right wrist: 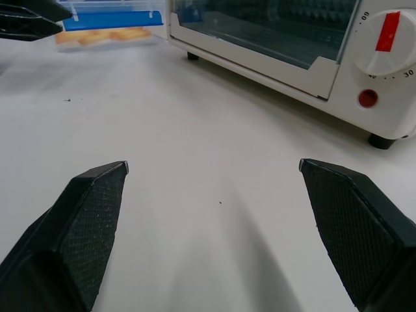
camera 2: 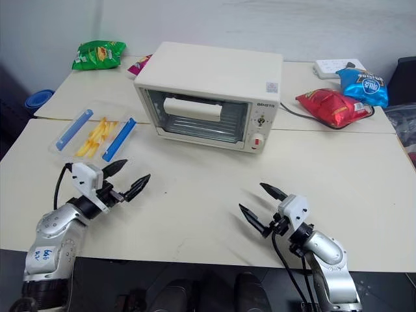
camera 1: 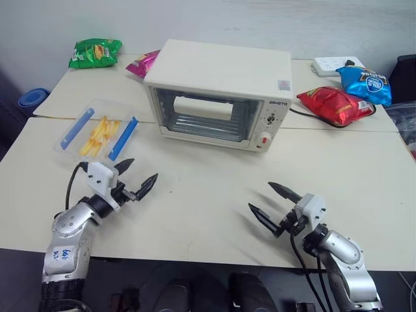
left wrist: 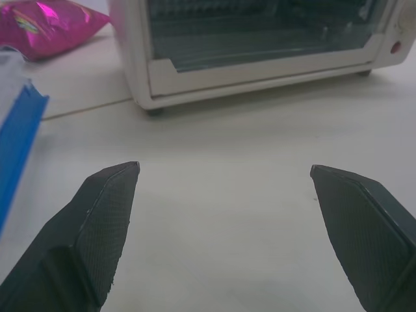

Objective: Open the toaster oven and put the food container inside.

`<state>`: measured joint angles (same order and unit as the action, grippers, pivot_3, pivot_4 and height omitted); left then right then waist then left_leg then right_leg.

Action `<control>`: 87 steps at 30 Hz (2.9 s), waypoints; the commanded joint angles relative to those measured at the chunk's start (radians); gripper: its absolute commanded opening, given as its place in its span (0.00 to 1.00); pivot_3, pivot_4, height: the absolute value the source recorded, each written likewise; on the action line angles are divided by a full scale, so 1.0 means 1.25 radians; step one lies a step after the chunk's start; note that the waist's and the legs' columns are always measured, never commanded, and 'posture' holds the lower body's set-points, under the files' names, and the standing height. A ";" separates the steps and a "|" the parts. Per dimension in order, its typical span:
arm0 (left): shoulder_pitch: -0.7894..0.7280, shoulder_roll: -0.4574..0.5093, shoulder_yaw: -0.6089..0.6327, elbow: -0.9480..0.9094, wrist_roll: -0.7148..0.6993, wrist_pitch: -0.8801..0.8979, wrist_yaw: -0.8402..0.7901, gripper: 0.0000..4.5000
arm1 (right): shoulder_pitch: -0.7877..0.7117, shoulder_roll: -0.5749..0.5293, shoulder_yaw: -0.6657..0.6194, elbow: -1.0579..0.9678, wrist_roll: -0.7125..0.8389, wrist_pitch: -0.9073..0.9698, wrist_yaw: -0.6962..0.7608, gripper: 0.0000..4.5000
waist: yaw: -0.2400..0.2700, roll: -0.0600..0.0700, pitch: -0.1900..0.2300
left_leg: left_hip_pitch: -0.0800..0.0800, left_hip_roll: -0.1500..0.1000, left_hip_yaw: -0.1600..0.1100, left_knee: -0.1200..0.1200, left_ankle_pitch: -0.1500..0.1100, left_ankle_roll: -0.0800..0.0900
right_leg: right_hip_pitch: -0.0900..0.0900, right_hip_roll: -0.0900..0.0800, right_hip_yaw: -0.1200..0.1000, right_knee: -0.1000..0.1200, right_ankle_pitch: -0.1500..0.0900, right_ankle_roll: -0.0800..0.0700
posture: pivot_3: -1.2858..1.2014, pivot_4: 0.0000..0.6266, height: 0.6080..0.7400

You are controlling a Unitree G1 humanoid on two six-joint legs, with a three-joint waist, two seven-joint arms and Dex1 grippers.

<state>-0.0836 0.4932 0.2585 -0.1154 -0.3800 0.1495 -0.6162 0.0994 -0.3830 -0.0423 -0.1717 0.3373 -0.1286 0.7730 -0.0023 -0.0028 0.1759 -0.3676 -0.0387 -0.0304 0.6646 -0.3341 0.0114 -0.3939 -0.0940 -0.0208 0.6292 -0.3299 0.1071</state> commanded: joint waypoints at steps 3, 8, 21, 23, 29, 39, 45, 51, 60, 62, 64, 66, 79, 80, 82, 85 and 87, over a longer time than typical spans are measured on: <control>-0.009 0.082 0.082 -0.082 -0.243 0.187 -0.109 1.00 | -0.133 -0.040 0.012 -0.100 0.130 0.180 0.023 0.98 | -0.006 -0.001 0.000 | 0.000 0.000 0.000 0.001 0.000 0.000 | 0.000 0.000 0.000 0.000 0.000 0.000 | 0.52 0.24 1.00; -0.009 0.214 0.119 -0.076 -0.302 0.263 -0.218 1.00 | -0.320 -0.062 0.014 -0.109 0.213 0.354 0.003 0.98 | -0.016 0.001 0.000 | 0.000 0.001 -0.002 0.000 0.000 -0.001 | -0.001 0.000 -0.001 0.001 -0.001 -0.002 | 0.52 0.24 1.00; -0.093 0.234 0.109 -0.208 -0.345 0.327 -0.186 1.00 | -0.668 -0.023 0.050 0.097 0.166 0.565 -0.073 0.98 | -0.005 0.001 0.000 | -0.003 0.000 -0.003 -0.001 0.000 -0.001 | -0.002 0.000 -0.002 0.003 -0.001 -0.002 | 0.52 0.24 1.00; -0.078 0.230 0.119 -0.217 -0.347 0.330 -0.179 1.00 | -0.681 -0.004 0.055 0.102 0.163 0.565 -0.074 0.98 | -0.011 0.001 0.000 | -0.003 0.000 -0.003 -0.001 0.000 -0.001 | -0.003 0.000 -0.002 0.004 -0.001 -0.002 | 0.52 0.24 1.00; -0.066 0.226 0.161 -0.197 -0.370 0.348 -0.148 1.00 | -0.673 0.029 0.089 0.024 0.194 0.611 -0.040 0.98 | -0.021 0.001 0.000 | -0.003 0.000 -0.003 0.000 0.000 -0.001 | -0.003 0.000 -0.002 0.006 -0.001 -0.002 | 0.52 0.24 1.00; -0.207 0.285 0.230 0.013 -0.430 0.409 -0.164 0.87 | -0.511 -0.073 0.195 -0.111 0.117 0.521 0.109 1.00 | -0.020 0.001 0.000 | -0.004 0.000 -0.003 -0.001 0.000 -0.001 | -0.005 0.000 -0.001 0.006 -0.001 -0.002 | 0.52 0.24 1.00; -0.384 0.266 0.080 0.202 -0.303 0.322 -0.245 0.47 | -0.442 -0.070 0.211 -0.044 0.050 0.403 0.128 1.00 | -0.019 0.000 0.000 | -0.003 -0.001 -0.002 0.000 0.000 -0.001 | -0.004 0.000 -0.002 0.007 -0.001 -0.002 | 0.52 0.24 1.00; -0.533 0.175 -0.080 0.416 -0.122 0.142 -0.322 0.09 | -0.412 -0.057 0.208 0.011 -0.011 0.287 0.122 1.00 | -0.018 0.000 0.000 | -0.003 -0.001 -0.002 0.001 0.001 -0.001 | -0.004 0.000 -0.003 0.008 -0.001 -0.002 | 0.52 0.24 1.00; -0.500 0.151 -0.167 0.446 0.000 0.033 -0.405 0.01 | -0.227 -0.086 0.131 -0.027 -0.009 0.174 0.119 1.00 | -0.018 -0.001 0.000 | -0.005 -0.003 -0.001 0.001 0.000 -0.001 | -0.012 -0.001 -0.003 0.012 -0.001 -0.002 | 0.52 0.24 1.00; -0.470 0.153 -0.173 0.429 0.021 0.014 -0.404 0.01 | -0.157 -0.097 0.081 -0.056 0.024 0.185 0.105 1.00 | -0.016 -0.001 0.000 | -0.006 -0.003 -0.001 0.001 0.000 -0.001 | -0.011 -0.001 -0.002 0.012 -0.001 -0.002 | 0.52 0.24 1.00; -0.431 0.146 -0.169 0.394 0.035 0.004 -0.375 0.01 | -0.081 -0.109 0.013 -0.079 0.055 0.172 0.098 1.00 | -0.014 -0.001 0.000 | -0.005 -0.003 -0.001 0.002 0.000 -0.001 | -0.011 -0.001 -0.002 0.012 -0.001 -0.002 | 0.52 0.24 1.00; -0.384 0.136 -0.165 0.351 0.048 -0.003 -0.342 0.01 | -0.025 -0.113 -0.050 -0.092 0.085 0.148 0.099 1.00 | -0.010 -0.001 0.000 | -0.005 -0.003 -0.001 0.002 0.000 -0.001 | -0.011 -0.001 -0.002 0.012 -0.001 -0.002 | 0.52 0.24 1.00; -0.048 0.022 0.095 0.023 -0.201 0.122 -0.139 0.20 | -0.128 -0.104 -0.050 -0.070 0.166 0.188 0.144 1.00 | -0.005 -0.003 0.000 | -0.002 -0.001 0.002 0.001 0.000 -0.001 | -0.011 -0.001 0.002 0.012 -0.001 -0.002 | 0.52 0.24 1.00; -0.010 0.020 0.132 -0.017 -0.216 0.138 -0.107 0.27 | -0.145 -0.093 -0.040 -0.070 0.161 0.181 0.141 1.00 | -0.006 -0.003 0.000 | -0.002 -0.001 0.002 0.001 0.000 -0.001 | -0.011 -0.001 0.002 0.012 -0.001 -0.002 | 0.52 0.24 1.00; 0.050 0.012 0.199 -0.071 -0.248 0.166 -0.049 0.40 | -0.170 -0.074 -0.028 -0.071 0.162 0.182 0.129 1.00 | -0.005 -0.003 0.000 | -0.002 -0.001 0.001 0.000 0.000 -0.001 | -0.011 -0.001 0.002 0.011 -0.001 -0.002 | 0.52 0.24 1.00; 0.170 -0.037 0.331 -0.118 -0.222 0.131 0.080 0.61 | -0.212 -0.035 0.005 -0.075 0.148 0.157 0.122 1.00 | -0.001 -0.003 0.000 | -0.002 -0.001 0.001 0.001 0.000 -0.001 | -0.011 -0.001 0.002 0.010 -0.001 -0.002 | 0.52 0.24 1.00; 0.232 -0.076 0.424 -0.084 -0.205 0.097 0.159 0.74 | -0.245 0.008 0.016 -0.077 0.150 0.122 0.111 1.00 | -0.002 -0.003 0.000 | -0.002 -0.001 0.001 0.001 0.000 -0.001 | -0.010 -0.001 0.002 0.008 -0.001 -0.002 | 0.52 0.24 1.00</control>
<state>0.1717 0.4149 0.6840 -0.2255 -0.6555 0.3150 -0.4991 -0.1812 -0.3971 -0.0256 -0.2321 0.5168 0.0732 0.9238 -0.0045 -0.0061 0.1758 -0.3692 -0.0398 -0.0290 0.6656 -0.3341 0.0098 -0.4060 -0.0947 -0.0181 0.6398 -0.3312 0.1048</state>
